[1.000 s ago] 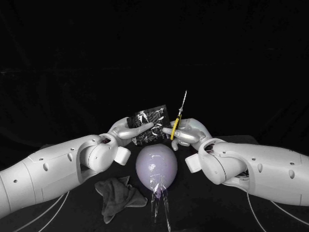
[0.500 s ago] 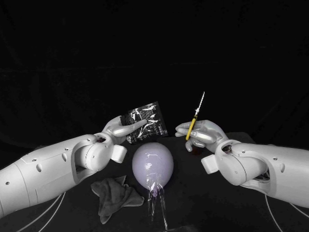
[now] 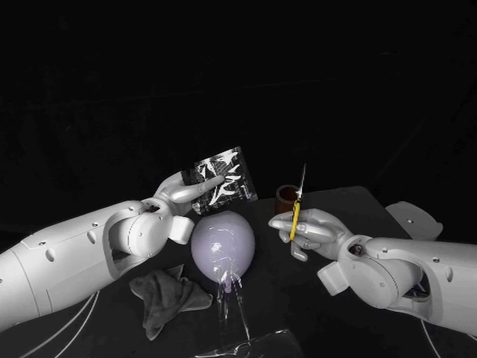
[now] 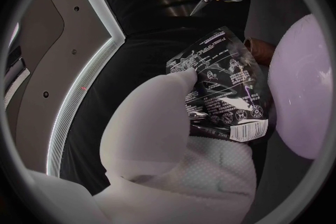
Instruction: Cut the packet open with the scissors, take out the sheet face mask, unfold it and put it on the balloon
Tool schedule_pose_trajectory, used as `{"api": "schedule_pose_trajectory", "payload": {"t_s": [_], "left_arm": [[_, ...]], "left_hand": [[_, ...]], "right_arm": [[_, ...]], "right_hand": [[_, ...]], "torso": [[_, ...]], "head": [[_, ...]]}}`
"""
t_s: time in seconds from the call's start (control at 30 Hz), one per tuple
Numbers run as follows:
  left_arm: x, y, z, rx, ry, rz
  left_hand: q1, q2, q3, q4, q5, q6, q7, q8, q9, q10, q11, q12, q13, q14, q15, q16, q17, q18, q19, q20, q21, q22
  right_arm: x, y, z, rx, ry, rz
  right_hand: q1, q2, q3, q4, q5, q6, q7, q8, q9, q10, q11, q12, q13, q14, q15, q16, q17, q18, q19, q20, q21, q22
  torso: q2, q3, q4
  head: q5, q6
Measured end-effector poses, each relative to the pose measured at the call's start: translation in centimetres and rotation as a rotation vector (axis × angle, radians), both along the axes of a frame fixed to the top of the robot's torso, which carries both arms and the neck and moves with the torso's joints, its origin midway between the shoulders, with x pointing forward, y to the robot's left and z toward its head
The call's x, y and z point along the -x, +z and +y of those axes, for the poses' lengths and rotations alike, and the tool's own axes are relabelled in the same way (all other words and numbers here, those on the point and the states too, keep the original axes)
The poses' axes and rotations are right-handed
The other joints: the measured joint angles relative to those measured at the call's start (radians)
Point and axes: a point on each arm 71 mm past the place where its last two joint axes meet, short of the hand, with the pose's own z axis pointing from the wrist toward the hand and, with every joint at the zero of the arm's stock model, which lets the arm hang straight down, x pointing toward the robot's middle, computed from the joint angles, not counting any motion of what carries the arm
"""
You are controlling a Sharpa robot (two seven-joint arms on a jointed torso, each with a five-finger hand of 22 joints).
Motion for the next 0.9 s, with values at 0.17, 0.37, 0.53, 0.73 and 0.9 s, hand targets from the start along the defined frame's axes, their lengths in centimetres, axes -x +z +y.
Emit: {"api": "schedule_pose_trajectory", "payload": {"t_s": [0.17,0.37,0.53,0.73,0.9], "left_arm": [[0.1,0.0,-0.4,-0.001,-0.01,0.012],[0.2,-0.2,-0.7,-0.011,-0.02,0.033],[0.4,-0.5,-1.4,-0.03,-0.044,0.064],[0.4,-0.8,-2.5,-0.063,-0.081,0.099],[0.0,-0.5,-2.9,-0.09,-0.092,0.111]], "left_hand": [[-0.007,0.001,0.004,-0.004,-0.001,0.0,0.0,0.004,0.0,0.0,0.0,0.0,0.0,0.0,0.0,-0.004,0.001,0.0,0.0,0.0,0.0,0.001],[-0.013,-0.002,0.014,-0.008,-0.003,-0.008,-0.002,0.011,0.0,0.0,0.0,-0.001,0.0,0.003,-0.003,-0.004,0.003,-0.001,0.0,0.0,0.005,0.002],[-0.018,-0.008,0.027,-0.022,0.001,-0.009,-0.002,0.012,0.0,0.001,-0.001,-0.001,0.0,0.003,-0.003,-0.009,0.004,-0.001,-0.001,0.0,0.01,0.005],[-0.039,-0.018,0.062,-0.048,0.001,-0.009,-0.002,0.012,0.0,0.002,-0.002,-0.002,0.0,0.007,0.0,-0.013,0.006,-0.002,-0.006,-0.006,0.028,0.015],[-0.056,-0.022,0.077,-0.064,0.001,-0.009,-0.002,0.012,0.0,0.002,-0.002,-0.002,0.0,0.007,0.0,-0.017,0.009,-0.002,-0.011,-0.011,0.04,0.022]], "right_arm": [[1.1,-1.0,-0.3,0.008,0.008,0.059],[1.7,-1.3,-0.3,0.026,0.024,0.099],[2.1,-1.5,0.1,0.034,0.061,0.125],[2.3,-1.7,-0.1,0.059,0.085,0.135],[2.4,-1.7,0.0,0.075,0.093,0.134]], "right_hand": [[-0.062,-0.013,-0.078,0.081,-0.035,0.073,0.005,0.579,0.527,0.063,-0.063,0.111,0.012,-0.002,-0.029,0.036,0.002,-0.023,0.052,-0.031,0.116,0.103],[-0.086,0.006,-0.104,0.107,-0.034,0.122,0.006,0.579,0.527,0.085,-0.096,0.112,0.012,-0.001,-0.038,0.036,0.004,-0.025,0.062,-0.042,0.146,0.133],[-0.088,0.021,-0.105,0.13,-0.034,0.023,-0.028,0.459,0.568,0.084,-0.097,0.116,0.012,-0.003,-0.045,0.036,0.002,-0.03,0.06,-0.044,0.129,0.127],[-0.058,-0.01,-0.089,0.14,-0.034,-0.023,0.004,0.108,0.346,0.084,-0.097,0.12,0.019,-0.002,-0.004,0.027,0.0,-0.03,0.024,-0.015,0.072,0.089],[-0.065,-0.053,-0.108,0.129,-0.034,-0.01,0.017,0.046,0.294,0.084,-0.097,0.12,0.02,-0.004,0.006,0.006,0.0,-0.03,-0.011,0.002,-0.004,0.038]], "torso": [[-0.001,0.011,-0.0067],[-0.002,0.0197,-0.008],[-0.002,0.0216,-0.0075],[-0.003,0.0204,-0.0077],[-0.002,0.0208,-0.0092]], "head": [[-0.013,-0.009],[-0.016,-0.016],[-0.019,-0.021],[-0.028,-0.024],[-0.029,-0.026]]}}
